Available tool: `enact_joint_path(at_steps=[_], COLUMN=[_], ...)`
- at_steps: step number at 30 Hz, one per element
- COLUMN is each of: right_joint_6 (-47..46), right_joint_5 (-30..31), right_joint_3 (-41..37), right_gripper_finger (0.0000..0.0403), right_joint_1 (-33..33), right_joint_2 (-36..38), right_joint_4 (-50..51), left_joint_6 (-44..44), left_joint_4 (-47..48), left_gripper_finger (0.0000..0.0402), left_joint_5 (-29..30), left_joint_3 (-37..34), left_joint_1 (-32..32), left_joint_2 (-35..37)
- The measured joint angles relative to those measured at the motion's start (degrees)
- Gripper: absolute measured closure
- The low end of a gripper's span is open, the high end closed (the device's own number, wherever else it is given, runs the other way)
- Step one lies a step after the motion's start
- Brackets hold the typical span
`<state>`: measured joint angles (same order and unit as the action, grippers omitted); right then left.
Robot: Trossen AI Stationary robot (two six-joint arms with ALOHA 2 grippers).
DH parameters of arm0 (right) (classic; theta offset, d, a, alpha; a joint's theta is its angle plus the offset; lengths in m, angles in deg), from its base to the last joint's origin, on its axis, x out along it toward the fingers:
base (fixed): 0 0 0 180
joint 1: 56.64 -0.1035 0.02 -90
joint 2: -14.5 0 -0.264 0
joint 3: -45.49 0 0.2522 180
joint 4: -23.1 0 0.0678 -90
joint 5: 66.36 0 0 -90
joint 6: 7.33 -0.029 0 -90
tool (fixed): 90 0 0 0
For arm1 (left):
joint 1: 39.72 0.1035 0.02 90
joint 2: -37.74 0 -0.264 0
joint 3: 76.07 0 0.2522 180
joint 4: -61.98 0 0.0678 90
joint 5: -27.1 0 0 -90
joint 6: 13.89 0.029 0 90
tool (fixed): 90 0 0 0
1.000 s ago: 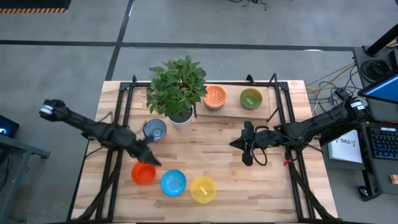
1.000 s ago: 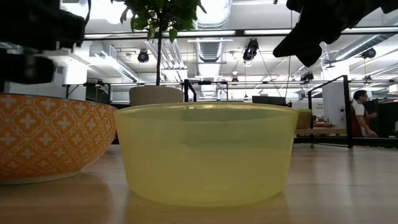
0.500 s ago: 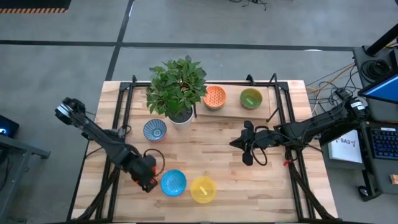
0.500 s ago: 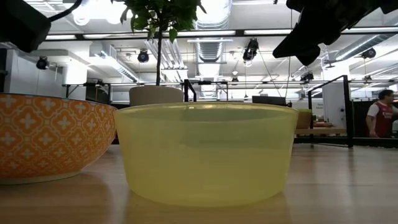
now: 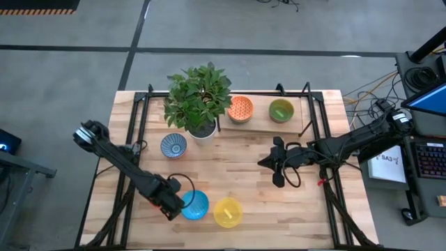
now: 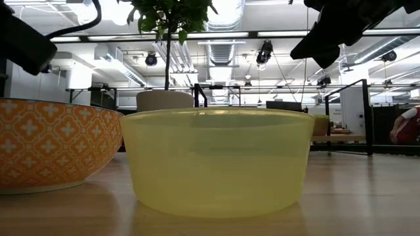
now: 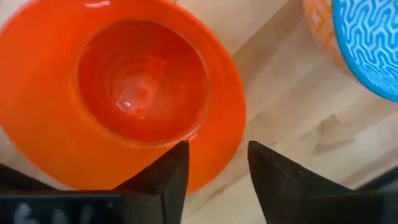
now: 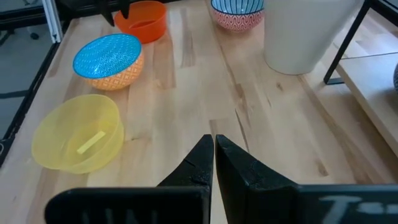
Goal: Place and stack bowls onto a shelf
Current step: Stack the orange bowl on the green bowl on the shelf
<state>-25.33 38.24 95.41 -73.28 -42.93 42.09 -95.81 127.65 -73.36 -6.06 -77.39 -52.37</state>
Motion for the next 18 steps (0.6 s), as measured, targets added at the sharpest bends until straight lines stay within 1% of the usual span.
enact_joint_path(at_steps=[2,4,8,12,17,18], right_joint_6=[-0.3,-0.5,-0.5,-0.6,-0.5,-0.5], right_joint_5=[0.0,0.0,0.0,0.0,0.0,0.0], right_joint_3=[0.0,0.0,0.0,0.0,0.0,0.0], right_gripper_finger=[0.0394,0.0394,0.0394,0.0394,0.0394,0.0394], right_joint_1=[0.0,0.0,0.0,0.0,0.0,0.0], right_joint_2=[0.0,0.0,0.0,0.0,0.0,0.0], right_joint_4=[0.0,0.0,0.0,0.0,0.0,0.0], left_joint_6=[0.4,0.9,2.5,3.4,3.7,3.6], left_joint_4=[-0.3,-0.5,-1.5,-2.4,-2.6,-2.6], left_gripper_finger=[0.0239,0.0235,0.0247,0.029,0.0381,0.0391], left_joint_5=[1.0,1.9,2.3,2.4,2.2,1.9], left_joint_3=[0.1,0.1,0.1,0.1,0.1,0.1], left_joint_1=[0.0,0.0,0.0,0.0,0.0,0.0], left_joint_2=[-0.8,-1.6,-3.2,-4.1,-3.9,-3.7])
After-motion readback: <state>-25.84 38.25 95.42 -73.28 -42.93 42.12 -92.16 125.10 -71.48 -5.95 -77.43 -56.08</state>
